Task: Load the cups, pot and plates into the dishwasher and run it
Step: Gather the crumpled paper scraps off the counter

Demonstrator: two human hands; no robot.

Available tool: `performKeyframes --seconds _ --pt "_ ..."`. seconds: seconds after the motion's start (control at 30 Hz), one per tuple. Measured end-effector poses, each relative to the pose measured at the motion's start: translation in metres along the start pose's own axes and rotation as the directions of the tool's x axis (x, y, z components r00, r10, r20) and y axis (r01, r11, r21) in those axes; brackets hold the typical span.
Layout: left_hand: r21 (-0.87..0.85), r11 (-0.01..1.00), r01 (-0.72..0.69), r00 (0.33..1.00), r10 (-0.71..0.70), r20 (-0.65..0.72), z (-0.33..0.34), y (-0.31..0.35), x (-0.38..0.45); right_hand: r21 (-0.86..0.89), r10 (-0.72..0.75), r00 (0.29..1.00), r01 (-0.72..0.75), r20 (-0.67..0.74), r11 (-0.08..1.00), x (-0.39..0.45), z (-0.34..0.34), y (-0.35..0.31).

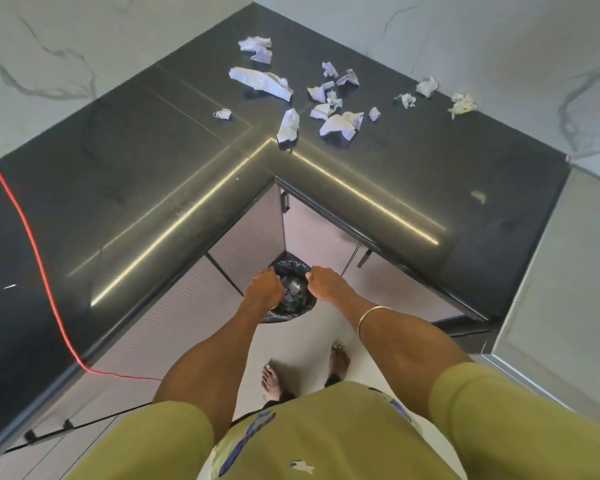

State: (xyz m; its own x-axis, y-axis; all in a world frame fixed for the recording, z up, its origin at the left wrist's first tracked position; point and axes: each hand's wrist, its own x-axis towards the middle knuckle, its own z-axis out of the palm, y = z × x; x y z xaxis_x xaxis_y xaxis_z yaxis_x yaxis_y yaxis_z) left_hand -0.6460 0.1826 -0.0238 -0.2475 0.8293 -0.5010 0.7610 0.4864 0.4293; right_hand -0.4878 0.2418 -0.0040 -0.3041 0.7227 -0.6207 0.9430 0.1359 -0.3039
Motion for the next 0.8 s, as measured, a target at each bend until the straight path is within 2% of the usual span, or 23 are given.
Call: performKeyframes --seconds 0.1,0.33,0.53,0.63,0.8 --pt "0.020 1.000 -0.018 1.000 0.019 -0.004 -0.005 0.005 0.000 0.029 -0.010 0.999 0.011 -0.041 1.000 -0.005 -0.005 -0.003" --pt "0.007 0.989 -0.150 0.985 0.150 -0.080 -0.035 0.020 0.014 0.187 -0.001 0.967 0.050 -0.253 0.981 -0.001 -0.040 -0.025" --pt "0.011 0.963 -0.270 0.949 0.268 -0.167 -0.072 0.028 0.032 0.201 0.013 0.936 0.062 -0.352 0.978 0.011 -0.074 -0.040" --pt "0.024 0.954 -0.300 0.934 0.299 -0.197 -0.083 0.031 0.045 0.214 0.014 0.903 0.087 -0.429 0.973 0.019 -0.091 -0.043" --pt "-0.001 0.940 -0.340 0.912 0.330 -0.243 -0.095 0.059 0.070 0.228 0.012 0.807 0.152 -0.590 0.962 0.032 -0.121 -0.035"
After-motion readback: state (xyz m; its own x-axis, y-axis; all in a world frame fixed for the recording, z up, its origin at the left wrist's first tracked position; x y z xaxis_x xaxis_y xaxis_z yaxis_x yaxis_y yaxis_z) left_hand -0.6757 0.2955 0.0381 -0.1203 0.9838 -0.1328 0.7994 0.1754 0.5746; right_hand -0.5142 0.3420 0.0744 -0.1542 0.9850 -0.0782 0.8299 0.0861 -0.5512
